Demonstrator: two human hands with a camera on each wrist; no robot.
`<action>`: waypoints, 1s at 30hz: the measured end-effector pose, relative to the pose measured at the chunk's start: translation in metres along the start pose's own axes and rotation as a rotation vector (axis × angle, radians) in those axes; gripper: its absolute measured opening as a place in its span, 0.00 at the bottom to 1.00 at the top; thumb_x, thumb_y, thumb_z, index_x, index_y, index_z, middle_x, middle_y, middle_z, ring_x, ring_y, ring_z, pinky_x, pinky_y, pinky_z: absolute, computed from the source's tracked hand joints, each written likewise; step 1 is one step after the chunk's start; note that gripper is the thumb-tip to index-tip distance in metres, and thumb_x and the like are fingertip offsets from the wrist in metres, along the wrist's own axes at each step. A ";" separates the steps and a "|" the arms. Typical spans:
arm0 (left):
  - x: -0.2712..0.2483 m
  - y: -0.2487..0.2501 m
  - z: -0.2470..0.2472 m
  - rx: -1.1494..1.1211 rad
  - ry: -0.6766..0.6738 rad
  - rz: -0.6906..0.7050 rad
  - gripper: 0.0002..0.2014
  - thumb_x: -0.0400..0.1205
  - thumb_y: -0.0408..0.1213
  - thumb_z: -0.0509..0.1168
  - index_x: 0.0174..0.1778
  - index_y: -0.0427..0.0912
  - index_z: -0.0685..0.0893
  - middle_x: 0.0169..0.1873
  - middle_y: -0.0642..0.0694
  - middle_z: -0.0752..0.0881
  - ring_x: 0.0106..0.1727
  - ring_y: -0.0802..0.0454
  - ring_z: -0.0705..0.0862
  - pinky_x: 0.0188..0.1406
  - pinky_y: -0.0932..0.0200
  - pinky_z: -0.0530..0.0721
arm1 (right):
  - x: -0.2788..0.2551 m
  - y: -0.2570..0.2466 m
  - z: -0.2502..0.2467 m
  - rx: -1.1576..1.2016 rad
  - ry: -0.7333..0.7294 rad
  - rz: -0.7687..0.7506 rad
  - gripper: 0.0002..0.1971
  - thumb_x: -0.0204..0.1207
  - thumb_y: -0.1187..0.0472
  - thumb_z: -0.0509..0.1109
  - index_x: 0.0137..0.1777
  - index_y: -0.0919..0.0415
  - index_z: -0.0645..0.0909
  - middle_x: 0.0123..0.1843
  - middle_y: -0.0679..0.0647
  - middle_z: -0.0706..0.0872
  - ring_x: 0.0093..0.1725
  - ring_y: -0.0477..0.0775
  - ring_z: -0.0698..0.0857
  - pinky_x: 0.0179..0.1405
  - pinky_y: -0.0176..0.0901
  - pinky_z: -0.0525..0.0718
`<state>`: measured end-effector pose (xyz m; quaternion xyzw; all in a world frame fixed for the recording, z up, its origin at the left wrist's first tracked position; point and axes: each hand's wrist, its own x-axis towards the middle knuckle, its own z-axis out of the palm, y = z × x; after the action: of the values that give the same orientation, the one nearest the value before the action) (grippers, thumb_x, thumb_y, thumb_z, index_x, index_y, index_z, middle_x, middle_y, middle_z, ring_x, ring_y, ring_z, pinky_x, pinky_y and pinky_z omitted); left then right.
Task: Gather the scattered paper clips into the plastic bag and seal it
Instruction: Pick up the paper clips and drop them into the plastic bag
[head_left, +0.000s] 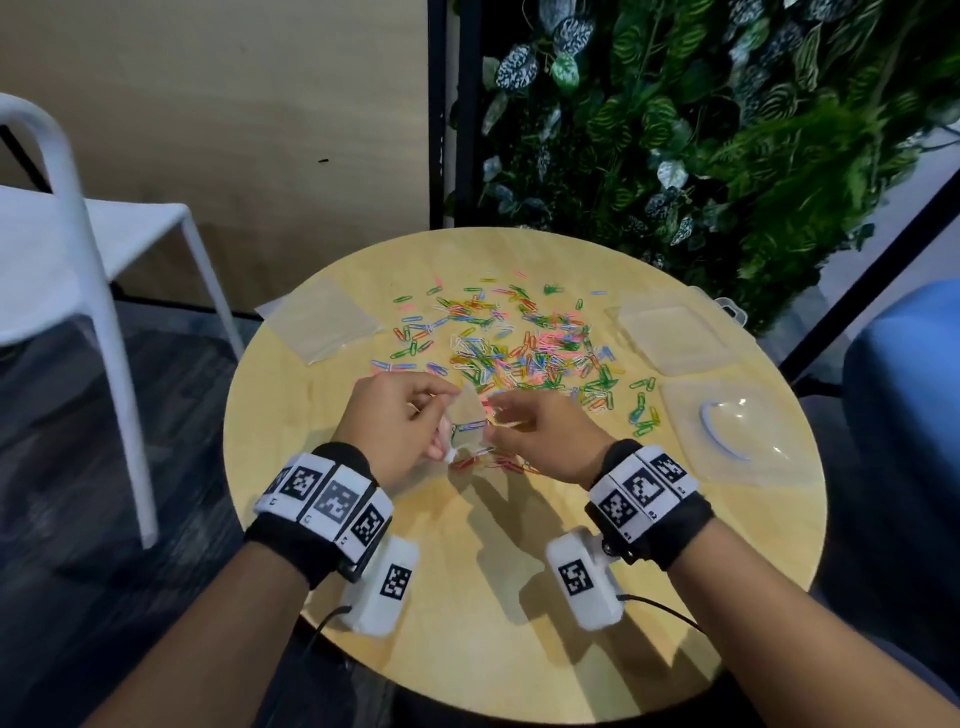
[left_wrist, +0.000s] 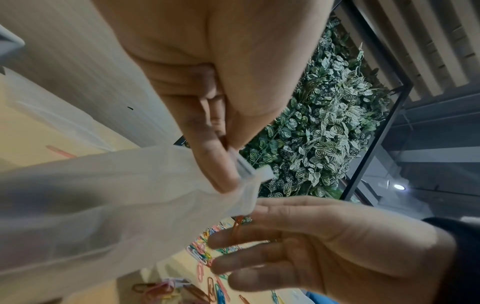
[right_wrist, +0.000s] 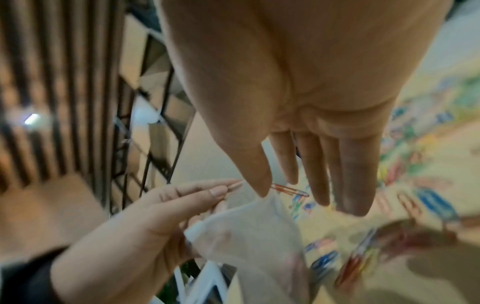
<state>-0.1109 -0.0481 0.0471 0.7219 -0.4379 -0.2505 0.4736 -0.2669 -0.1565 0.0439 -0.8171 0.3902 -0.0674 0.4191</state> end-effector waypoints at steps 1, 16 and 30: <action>0.000 0.000 -0.001 0.002 -0.002 0.001 0.08 0.83 0.28 0.66 0.51 0.39 0.91 0.34 0.39 0.90 0.30 0.40 0.91 0.33 0.46 0.93 | 0.000 0.000 0.003 0.146 -0.059 0.052 0.19 0.77 0.60 0.73 0.67 0.62 0.81 0.54 0.59 0.90 0.47 0.55 0.89 0.48 0.46 0.89; 0.003 -0.008 -0.030 0.065 0.096 -0.003 0.09 0.83 0.29 0.66 0.49 0.44 0.92 0.35 0.43 0.87 0.30 0.41 0.91 0.33 0.47 0.92 | 0.001 -0.015 -0.003 -0.052 0.306 -0.322 0.18 0.72 0.74 0.63 0.47 0.56 0.91 0.45 0.48 0.92 0.45 0.43 0.89 0.52 0.40 0.87; 0.006 -0.017 -0.062 0.009 0.161 -0.051 0.10 0.84 0.29 0.65 0.50 0.44 0.91 0.40 0.36 0.88 0.29 0.41 0.91 0.35 0.46 0.93 | 0.024 0.025 0.043 -1.066 -0.245 -0.194 0.26 0.86 0.47 0.46 0.84 0.48 0.50 0.86 0.51 0.51 0.85 0.65 0.49 0.78 0.70 0.55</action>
<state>-0.0531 -0.0217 0.0584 0.7528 -0.3808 -0.2019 0.4975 -0.2458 -0.1543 -0.0073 -0.9501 0.2417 0.1965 -0.0182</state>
